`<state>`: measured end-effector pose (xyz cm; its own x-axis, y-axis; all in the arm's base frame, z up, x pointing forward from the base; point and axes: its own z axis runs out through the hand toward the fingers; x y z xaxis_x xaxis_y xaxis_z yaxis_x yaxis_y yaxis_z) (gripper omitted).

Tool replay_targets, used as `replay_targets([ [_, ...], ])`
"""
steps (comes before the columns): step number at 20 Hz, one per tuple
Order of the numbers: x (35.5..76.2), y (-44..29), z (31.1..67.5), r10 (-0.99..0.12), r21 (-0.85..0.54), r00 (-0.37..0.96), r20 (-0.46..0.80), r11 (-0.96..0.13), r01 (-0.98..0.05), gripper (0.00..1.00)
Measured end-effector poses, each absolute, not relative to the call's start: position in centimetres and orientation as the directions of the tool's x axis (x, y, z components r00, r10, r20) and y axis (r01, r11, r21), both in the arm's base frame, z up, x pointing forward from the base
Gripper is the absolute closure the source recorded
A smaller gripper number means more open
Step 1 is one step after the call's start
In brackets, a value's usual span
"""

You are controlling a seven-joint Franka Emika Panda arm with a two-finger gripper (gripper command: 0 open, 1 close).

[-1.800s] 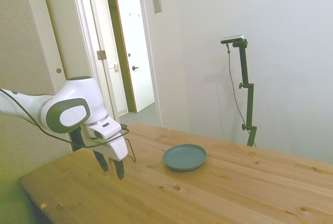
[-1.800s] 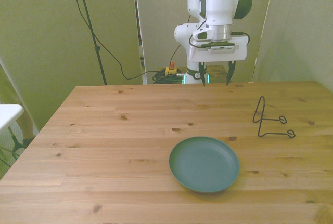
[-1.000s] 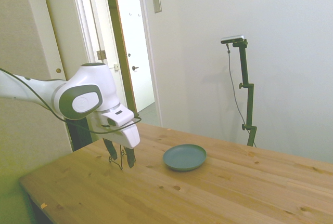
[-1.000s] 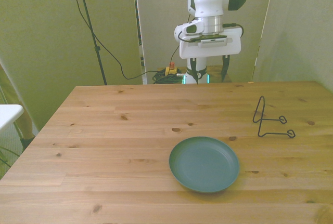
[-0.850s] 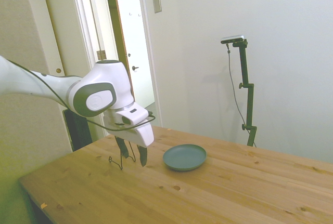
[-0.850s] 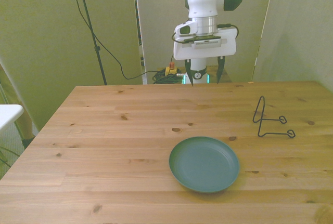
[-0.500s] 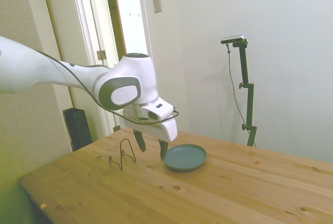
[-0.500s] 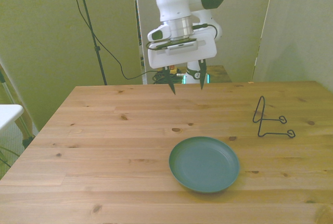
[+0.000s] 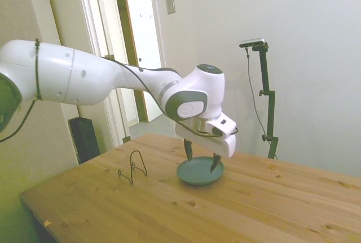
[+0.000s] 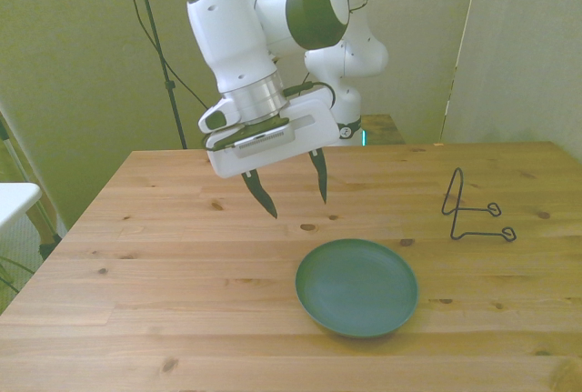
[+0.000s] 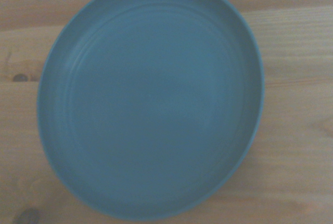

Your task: Load the plate

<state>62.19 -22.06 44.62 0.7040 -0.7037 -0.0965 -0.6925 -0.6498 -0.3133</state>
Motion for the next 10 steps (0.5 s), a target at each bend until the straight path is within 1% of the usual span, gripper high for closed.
replay_targets([
  [6, 66.3, -24.3, 42.7, -0.691, -0.317, 0.710, -0.133, -0.649, -0.692, 0.00],
  [10, 68.8, -24.8, 40.5, -0.676, -0.321, 0.720, -0.161, -0.654, -0.685, 0.00],
])
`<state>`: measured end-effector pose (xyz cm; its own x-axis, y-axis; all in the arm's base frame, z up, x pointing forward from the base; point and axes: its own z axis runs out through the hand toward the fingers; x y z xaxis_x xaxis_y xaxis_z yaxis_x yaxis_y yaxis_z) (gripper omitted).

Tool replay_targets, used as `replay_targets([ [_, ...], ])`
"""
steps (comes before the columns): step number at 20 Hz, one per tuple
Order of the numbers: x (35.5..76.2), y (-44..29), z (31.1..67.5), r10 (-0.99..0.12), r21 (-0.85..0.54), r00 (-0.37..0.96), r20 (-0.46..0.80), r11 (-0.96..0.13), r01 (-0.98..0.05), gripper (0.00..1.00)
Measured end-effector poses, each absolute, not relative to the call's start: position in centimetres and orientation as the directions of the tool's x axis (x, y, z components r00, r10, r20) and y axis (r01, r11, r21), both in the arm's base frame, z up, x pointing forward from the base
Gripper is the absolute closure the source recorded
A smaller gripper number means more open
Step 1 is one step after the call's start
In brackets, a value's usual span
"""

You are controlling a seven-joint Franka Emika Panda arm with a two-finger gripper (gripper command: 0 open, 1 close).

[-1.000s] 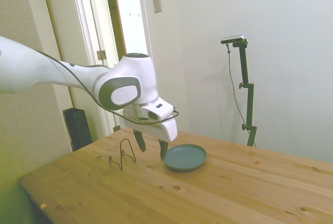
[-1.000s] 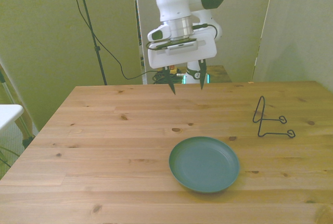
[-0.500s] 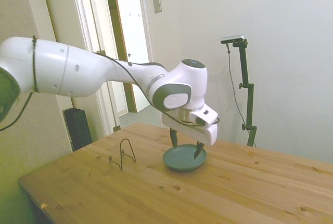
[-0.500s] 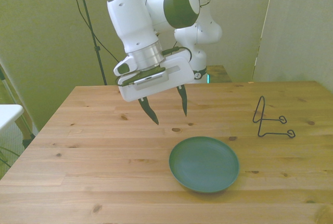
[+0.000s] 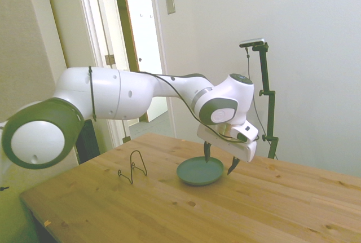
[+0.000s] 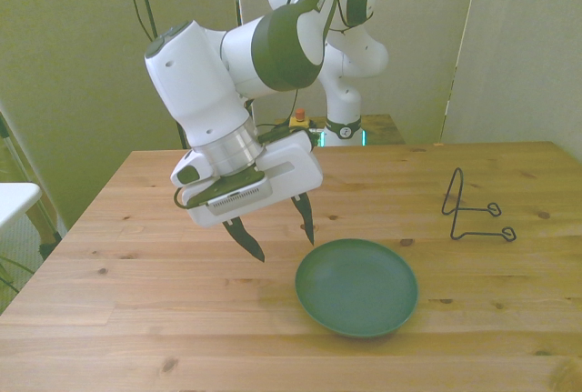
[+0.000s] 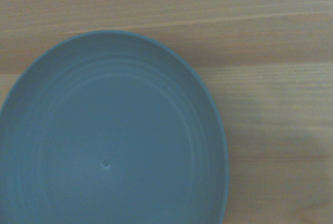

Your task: Load the plate

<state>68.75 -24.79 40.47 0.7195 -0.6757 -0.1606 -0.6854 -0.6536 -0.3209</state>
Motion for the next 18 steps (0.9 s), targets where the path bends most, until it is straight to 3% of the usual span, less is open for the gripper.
replay_targets([
  [13, 72.6, -22.2, 35.8, -0.638, -0.335, 0.733, -0.235, -0.655, -0.677, 0.00],
  [14, 72.6, -22.1, 35.7, -0.632, -0.338, 0.734, -0.248, -0.654, -0.677, 1.00],
  [18, 72.6, -22.4, 35.5, -0.627, -0.349, 0.733, -0.265, -0.646, -0.679, 1.00],
])
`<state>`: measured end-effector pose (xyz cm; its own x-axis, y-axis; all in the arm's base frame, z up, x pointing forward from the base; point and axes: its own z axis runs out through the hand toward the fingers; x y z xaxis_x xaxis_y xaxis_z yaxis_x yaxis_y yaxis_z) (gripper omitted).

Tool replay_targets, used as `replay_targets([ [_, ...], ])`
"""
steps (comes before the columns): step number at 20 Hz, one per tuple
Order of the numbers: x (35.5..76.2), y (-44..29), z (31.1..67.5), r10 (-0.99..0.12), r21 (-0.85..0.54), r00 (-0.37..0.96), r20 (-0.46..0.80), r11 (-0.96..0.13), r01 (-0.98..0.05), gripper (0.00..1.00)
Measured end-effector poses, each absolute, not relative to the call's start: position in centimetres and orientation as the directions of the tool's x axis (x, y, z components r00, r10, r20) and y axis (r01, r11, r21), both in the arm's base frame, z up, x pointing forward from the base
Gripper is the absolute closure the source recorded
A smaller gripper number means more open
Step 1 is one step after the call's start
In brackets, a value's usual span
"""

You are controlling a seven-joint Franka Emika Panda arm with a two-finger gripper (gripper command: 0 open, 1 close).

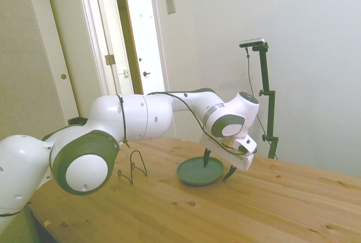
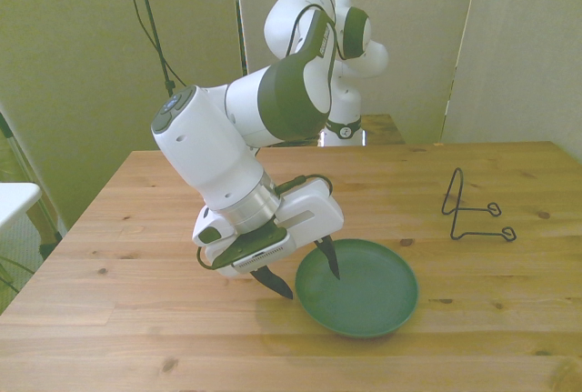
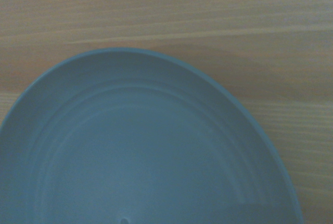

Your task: Load the plate

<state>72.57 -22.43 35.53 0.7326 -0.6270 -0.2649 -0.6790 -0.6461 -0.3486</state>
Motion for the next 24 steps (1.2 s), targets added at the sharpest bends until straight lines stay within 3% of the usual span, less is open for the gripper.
replay_targets([
  [24, 72.6, -22.3, 33.8, -0.625, -0.344, 0.728, -0.281, -0.643, -0.685, 1.00],
])
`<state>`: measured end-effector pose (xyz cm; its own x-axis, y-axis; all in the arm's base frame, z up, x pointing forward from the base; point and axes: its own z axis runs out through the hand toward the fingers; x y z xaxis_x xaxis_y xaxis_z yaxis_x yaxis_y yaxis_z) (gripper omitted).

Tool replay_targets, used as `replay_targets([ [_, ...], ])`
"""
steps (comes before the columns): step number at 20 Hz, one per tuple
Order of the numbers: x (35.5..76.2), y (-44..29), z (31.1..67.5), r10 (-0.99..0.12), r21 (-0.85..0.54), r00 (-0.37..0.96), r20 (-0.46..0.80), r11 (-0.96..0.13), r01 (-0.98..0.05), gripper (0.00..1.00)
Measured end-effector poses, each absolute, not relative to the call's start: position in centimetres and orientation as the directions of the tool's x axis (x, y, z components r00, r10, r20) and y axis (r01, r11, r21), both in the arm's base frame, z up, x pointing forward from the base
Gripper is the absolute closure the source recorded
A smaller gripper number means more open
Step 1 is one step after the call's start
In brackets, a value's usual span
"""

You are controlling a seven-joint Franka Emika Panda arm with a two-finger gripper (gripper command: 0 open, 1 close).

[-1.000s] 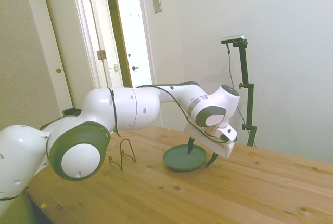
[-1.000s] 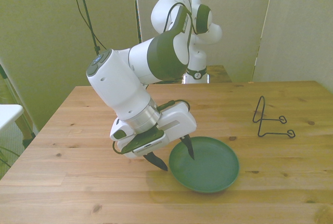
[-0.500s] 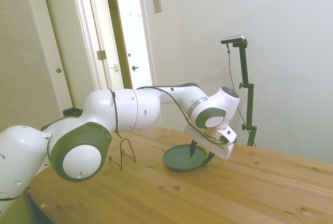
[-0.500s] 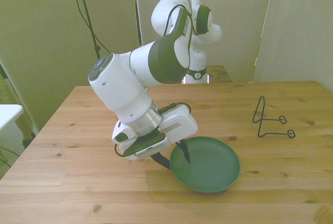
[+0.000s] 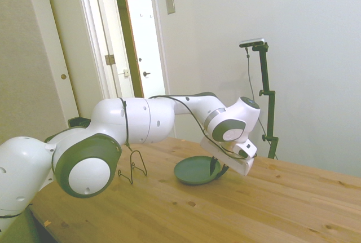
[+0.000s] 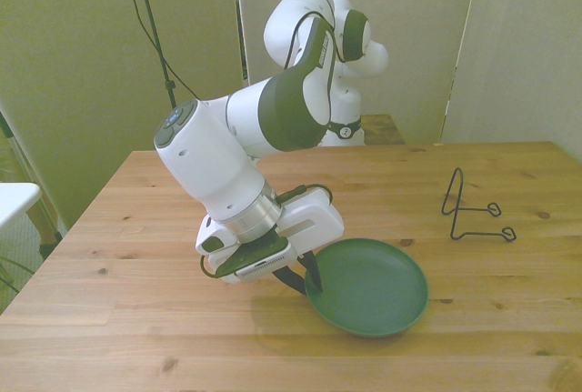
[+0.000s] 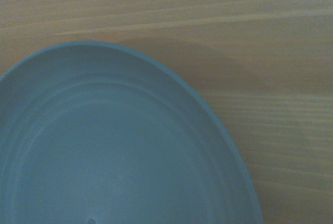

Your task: Load the plate

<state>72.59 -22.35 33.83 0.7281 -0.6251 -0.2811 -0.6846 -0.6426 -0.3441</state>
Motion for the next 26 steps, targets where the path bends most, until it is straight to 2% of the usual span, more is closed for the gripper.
replay_targets([
  [6, 72.5, -22.5, 34.0, -0.637, -0.345, 0.724, -0.267, -0.638, -0.689, 1.00],
  [10, 71.3, -23.0, 36.9, -0.669, -0.334, 0.717, -0.197, -0.642, -0.690, 1.00],
  [14, 68.1, -23.1, 44.1, -0.693, -0.331, 0.712, -0.112, -0.649, -0.685, 1.00],
  [20, 61.1, -21.3, 55.2, -0.706, -0.320, 0.708, 0.028, -0.677, -0.663, 1.00],
  [26, 53.0, -12.7, 67.7, -0.744, -0.281, 0.647, 0.165, -0.664, -0.692, 1.00],
])
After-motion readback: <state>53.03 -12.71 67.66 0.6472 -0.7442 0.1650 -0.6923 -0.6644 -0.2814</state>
